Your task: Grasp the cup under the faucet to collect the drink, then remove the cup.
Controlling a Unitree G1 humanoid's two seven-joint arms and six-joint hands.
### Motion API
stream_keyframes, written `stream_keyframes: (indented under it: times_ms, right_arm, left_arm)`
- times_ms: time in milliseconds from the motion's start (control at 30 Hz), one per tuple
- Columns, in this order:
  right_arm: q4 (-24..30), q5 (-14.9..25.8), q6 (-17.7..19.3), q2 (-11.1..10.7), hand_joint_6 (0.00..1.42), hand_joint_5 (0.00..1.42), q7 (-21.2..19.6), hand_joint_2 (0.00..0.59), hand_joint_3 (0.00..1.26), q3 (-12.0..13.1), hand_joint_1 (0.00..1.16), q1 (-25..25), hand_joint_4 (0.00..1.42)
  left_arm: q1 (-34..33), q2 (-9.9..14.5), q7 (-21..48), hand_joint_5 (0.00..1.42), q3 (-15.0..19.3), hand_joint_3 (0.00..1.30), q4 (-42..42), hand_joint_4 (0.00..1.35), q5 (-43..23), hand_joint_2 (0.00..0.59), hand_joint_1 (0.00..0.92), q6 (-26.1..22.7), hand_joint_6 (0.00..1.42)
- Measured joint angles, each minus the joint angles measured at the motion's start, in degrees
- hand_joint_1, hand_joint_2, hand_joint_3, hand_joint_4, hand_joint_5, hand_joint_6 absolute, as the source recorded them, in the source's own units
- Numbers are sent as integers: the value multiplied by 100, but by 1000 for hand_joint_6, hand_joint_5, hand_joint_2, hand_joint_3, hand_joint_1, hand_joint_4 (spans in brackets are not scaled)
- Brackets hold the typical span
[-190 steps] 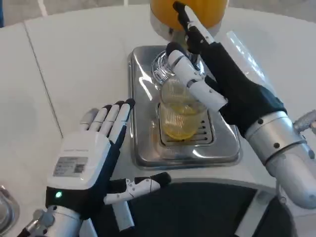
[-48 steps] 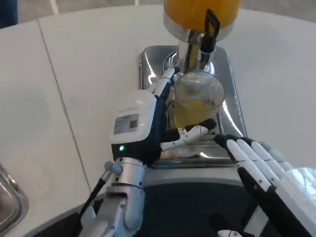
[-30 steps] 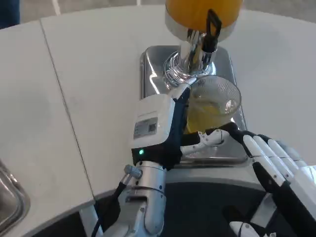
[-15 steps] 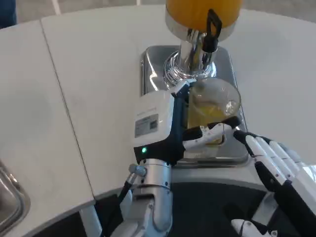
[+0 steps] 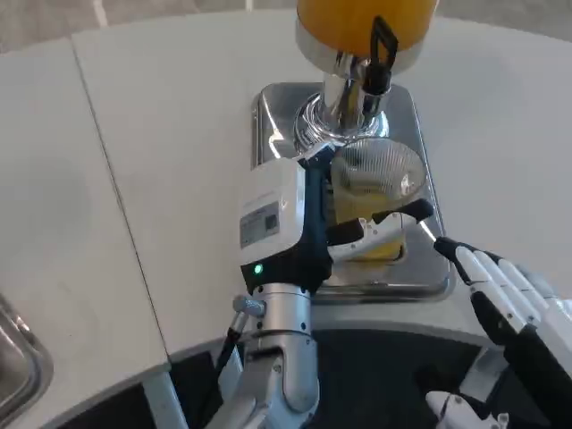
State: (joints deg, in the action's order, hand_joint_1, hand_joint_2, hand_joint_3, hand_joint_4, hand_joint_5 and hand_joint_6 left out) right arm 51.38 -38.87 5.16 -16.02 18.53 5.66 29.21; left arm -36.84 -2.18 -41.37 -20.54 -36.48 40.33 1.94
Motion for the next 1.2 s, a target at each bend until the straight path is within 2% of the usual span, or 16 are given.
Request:
stream_keyframes:
  times_ms: [200,700,833,967,1200]
  right_arm:
    - [-2,-4,-22,-6,0,0,21,446,0,-47,299,-39,0]
    - [-35,2,-42,-32,0,0,66,446,0,-92,317,-239,0]
    - [-63,2,-43,-43,0,0,70,446,0,-145,319,-323,0]
    - [-144,3,-42,-76,0,0,76,446,0,-170,322,-407,0]
    - [-159,15,-42,-143,0,0,79,446,0,-195,324,-543,0]
  left_arm:
    - [8,71,3,1424,76,1066,35,1211,-147,70,598,72,1424]
    - [124,502,79,1424,191,1059,571,1183,-212,3,641,211,1424]
    - [206,759,152,1424,197,1055,754,1183,-197,0,641,269,1424]
    - [415,1142,261,1424,250,1052,1044,1170,-150,0,642,385,1424]
    - [748,1554,390,1424,370,1051,1397,1181,-131,0,643,435,1424]
